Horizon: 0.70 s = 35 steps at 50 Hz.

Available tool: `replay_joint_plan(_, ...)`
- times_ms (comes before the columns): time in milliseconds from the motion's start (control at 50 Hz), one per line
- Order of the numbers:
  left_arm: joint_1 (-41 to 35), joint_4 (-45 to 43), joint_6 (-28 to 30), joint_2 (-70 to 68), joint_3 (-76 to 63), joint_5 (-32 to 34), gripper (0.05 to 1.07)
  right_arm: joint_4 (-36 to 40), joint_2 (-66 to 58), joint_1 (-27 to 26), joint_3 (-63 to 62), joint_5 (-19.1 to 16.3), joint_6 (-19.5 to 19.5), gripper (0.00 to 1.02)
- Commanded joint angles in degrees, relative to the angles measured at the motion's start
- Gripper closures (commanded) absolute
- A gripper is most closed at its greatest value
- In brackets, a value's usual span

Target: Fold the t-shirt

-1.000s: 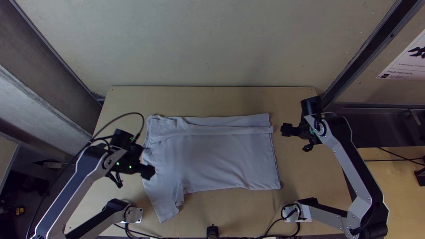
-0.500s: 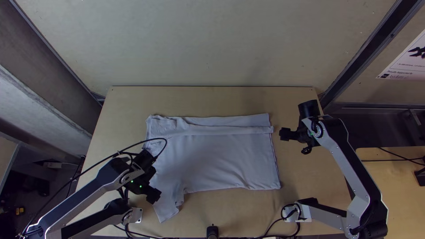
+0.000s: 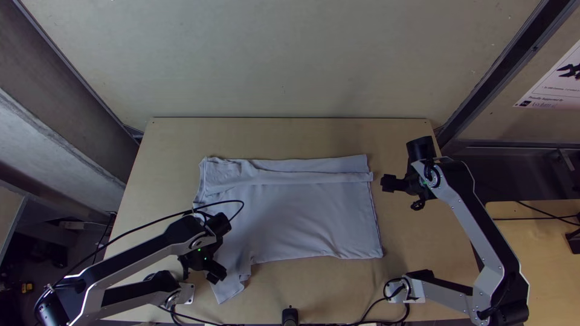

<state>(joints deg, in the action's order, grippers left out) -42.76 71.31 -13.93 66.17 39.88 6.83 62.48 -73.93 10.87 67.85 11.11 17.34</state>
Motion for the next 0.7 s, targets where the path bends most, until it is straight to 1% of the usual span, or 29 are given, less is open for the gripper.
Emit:
replay_joint_plan(0, -0.22, -1.52, -1.80, 2.29, -1.82, -1.73, 0.25, 0.54, -1.04, 0.55, -1.41, -0.30, 0.41, 0.04)
replay_joint_plan(40, -0.22, -1.79, -1.71, 3.17, -2.09, -1.73, 0.29, 0.63, -1.13, 0.55, -1.76, -0.30, 0.41, 0.04)
replay_joint_plan(120, -0.22, -3.19, -1.62, 4.14, -1.91, -1.73, 0.29, 0.63, -1.30, 0.64, -2.64, -0.30, 0.32, 0.04)
replay_joint_plan(180, -0.30, -3.54, -1.62, 5.46, -1.73, -1.73, 0.37, 0.63, -1.48, 0.64, -3.43, -0.48, 0.32, 0.04)
replay_joint_plan(320, -0.74, -4.86, -1.27, 7.83, -1.91, -1.21, 0.37, 0.72, -1.57, 0.55, -5.19, -1.09, 0.32, 0.04)
replay_joint_plan(340, -0.74, -4.78, -1.27, 8.18, -1.82, -0.94, 0.40, 0.80, -1.57, 0.55, -5.45, -1.18, 0.32, 0.04)
replay_joint_plan(440, -0.83, -5.83, -1.10, 8.62, -1.73, -0.94, 0.67, 0.89, -1.65, 0.38, -6.51, -1.53, 0.32, 0.04)
replay_joint_plan(460, -0.92, -6.09, -1.01, 8.54, -1.73, -0.94, 0.71, 0.89, -1.65, 0.38, -6.86, -1.71, 0.32, 0.04)
replay_joint_plan(480, -1.01, -6.18, -0.74, 8.36, -1.82, -0.85, 0.73, 0.89, -1.65, 0.38, -7.12, -1.80, 0.32, 0.04)
replay_joint_plan(580, -2.41, -6.18, -0.13, 8.01, -2.52, -0.33, 0.74, 1.15, -1.92, 0.73, -9.14, -2.33, 0.32, 0.05)
replay_joint_plan(600, -2.59, -6.27, -0.13, 7.92, -2.52, -0.24, 0.78, 1.24, -2.09, 0.90, -9.67, -2.50, 0.32, 0.05)
replay_joint_plan(680, -2.94, -7.76, 0.13, 6.34, -2.09, -0.59, 0.99, 1.86, -2.97, 1.52, -11.87, -3.20, 0.32, 0.05)
